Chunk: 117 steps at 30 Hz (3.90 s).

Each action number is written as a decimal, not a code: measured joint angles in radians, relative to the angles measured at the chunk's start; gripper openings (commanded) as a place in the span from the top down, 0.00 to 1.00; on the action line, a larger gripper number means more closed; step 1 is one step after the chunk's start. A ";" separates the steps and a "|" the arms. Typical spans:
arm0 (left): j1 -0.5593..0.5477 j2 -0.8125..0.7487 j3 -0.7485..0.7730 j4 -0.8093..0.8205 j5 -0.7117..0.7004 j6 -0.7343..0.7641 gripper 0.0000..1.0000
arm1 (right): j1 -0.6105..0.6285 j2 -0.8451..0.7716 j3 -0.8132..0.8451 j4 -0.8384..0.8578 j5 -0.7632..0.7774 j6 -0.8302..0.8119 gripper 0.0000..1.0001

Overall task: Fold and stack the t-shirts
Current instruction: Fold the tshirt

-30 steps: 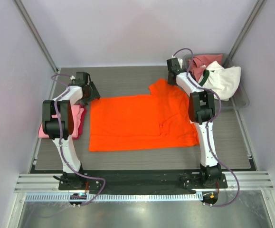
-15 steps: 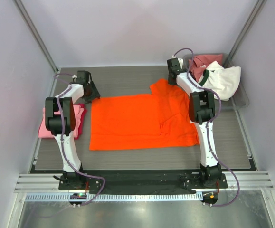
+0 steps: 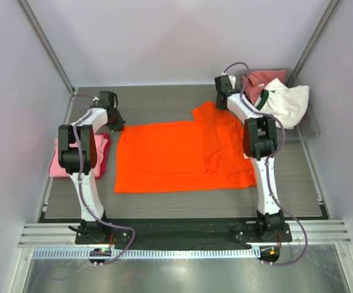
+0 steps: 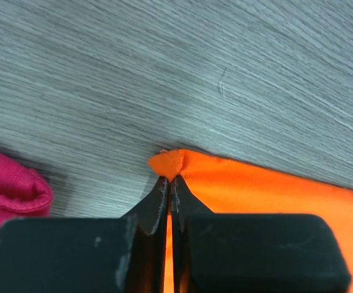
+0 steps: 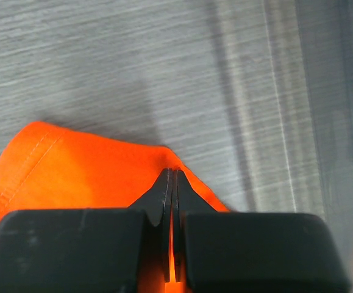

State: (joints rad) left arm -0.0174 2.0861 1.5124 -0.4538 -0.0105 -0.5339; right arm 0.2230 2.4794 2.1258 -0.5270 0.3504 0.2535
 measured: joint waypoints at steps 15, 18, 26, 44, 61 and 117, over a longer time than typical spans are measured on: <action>-0.023 -0.095 -0.117 0.080 0.012 0.023 1.00 | -0.009 -0.249 -0.179 0.014 -0.004 0.014 0.99; -0.034 -0.133 -0.143 0.099 0.012 0.024 1.00 | -0.009 -0.288 -0.218 0.023 -0.008 0.016 0.99; -0.039 -0.235 -0.218 0.135 0.006 0.030 1.00 | -0.009 -0.415 -0.379 0.036 -0.008 0.021 0.99; -0.039 -0.409 -0.487 0.277 -0.015 0.042 1.00 | -0.009 -0.753 -0.769 0.103 -0.027 0.071 0.99; -0.040 -0.637 -0.735 0.442 -0.032 -0.009 1.00 | 0.064 -1.041 -1.035 0.146 0.088 0.137 0.99; -0.064 -0.951 -0.790 0.332 -0.083 -0.167 0.25 | 0.196 -1.131 -1.332 0.354 -0.052 0.275 0.47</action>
State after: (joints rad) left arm -0.0811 1.1347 0.7223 -0.1223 -0.0933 -0.7013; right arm 0.4191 1.3487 0.7940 -0.1726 0.2985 0.5289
